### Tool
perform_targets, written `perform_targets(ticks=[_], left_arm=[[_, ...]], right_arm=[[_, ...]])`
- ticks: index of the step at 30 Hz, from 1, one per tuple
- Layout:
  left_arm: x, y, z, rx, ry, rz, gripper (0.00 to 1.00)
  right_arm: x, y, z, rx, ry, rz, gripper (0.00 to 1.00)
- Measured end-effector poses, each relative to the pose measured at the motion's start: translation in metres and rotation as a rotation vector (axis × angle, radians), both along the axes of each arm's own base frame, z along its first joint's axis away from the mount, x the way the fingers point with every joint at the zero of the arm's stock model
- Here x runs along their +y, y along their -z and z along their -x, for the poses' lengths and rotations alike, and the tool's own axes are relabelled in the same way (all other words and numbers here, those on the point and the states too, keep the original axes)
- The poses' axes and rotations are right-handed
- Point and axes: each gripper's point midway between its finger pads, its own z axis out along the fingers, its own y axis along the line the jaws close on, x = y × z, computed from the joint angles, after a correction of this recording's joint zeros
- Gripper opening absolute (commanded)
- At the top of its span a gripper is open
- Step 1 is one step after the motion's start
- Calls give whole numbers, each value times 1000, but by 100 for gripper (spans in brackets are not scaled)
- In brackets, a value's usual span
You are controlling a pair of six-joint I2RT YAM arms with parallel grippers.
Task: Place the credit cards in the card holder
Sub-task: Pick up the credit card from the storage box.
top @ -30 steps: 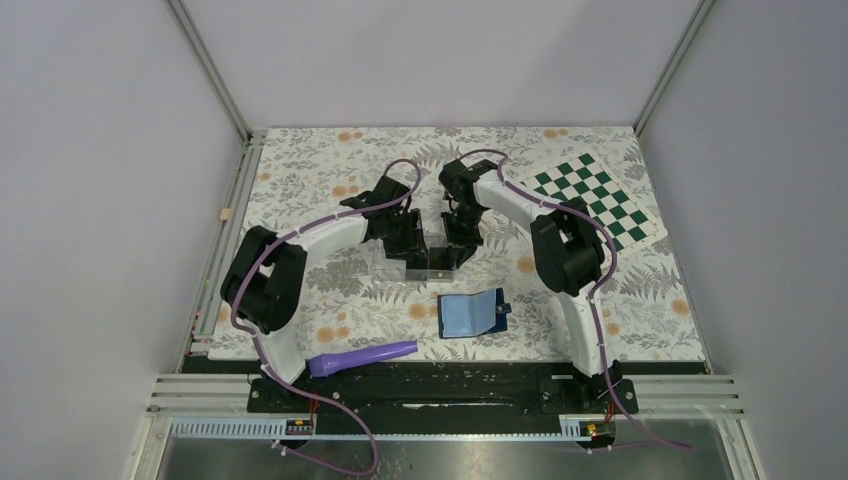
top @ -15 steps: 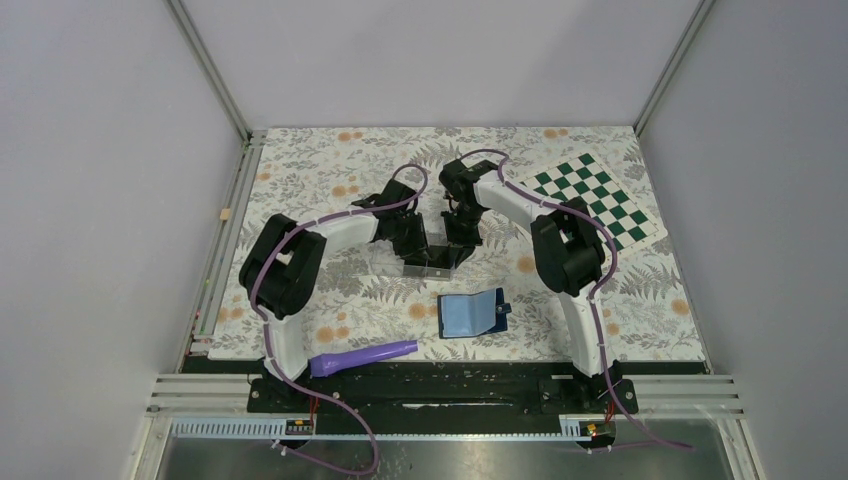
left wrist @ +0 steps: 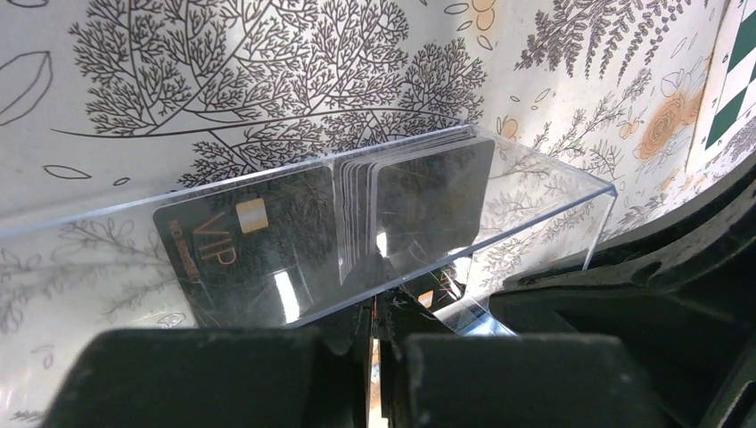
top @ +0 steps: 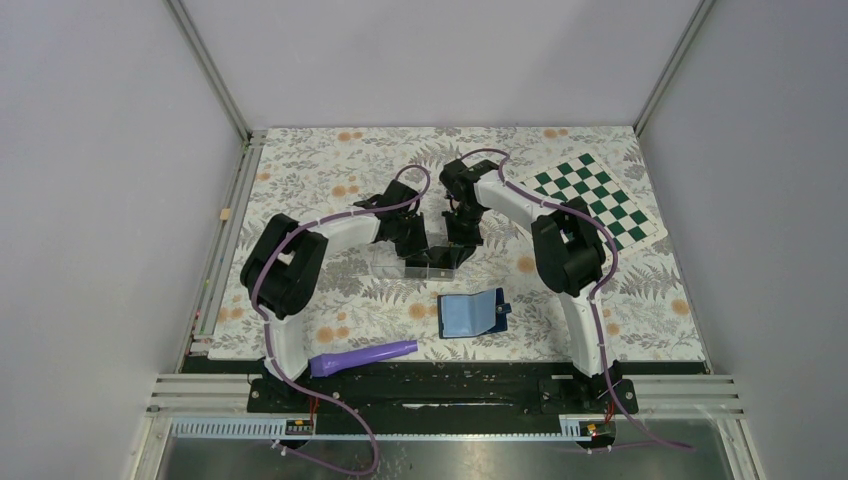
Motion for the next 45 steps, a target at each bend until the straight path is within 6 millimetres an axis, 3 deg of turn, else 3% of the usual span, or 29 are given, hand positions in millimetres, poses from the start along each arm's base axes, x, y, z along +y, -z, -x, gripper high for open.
perform_targets(ticks=[25,29,35,45], left_arm=[[-9,-16,8,-90,107,-115,0],[-10,-16,8,-91,111,-114,0],[-12,-19,6,-99,103,-102,9],[-11,-19,9,-104,118,-127,9]], right_arm=[[-6,-5,5,16,0,18,17],[-6,-5,6,20,1,20,22],[-4,-12,12,20,2,-16,28],[1,-35,11,-31,2,-76,34]])
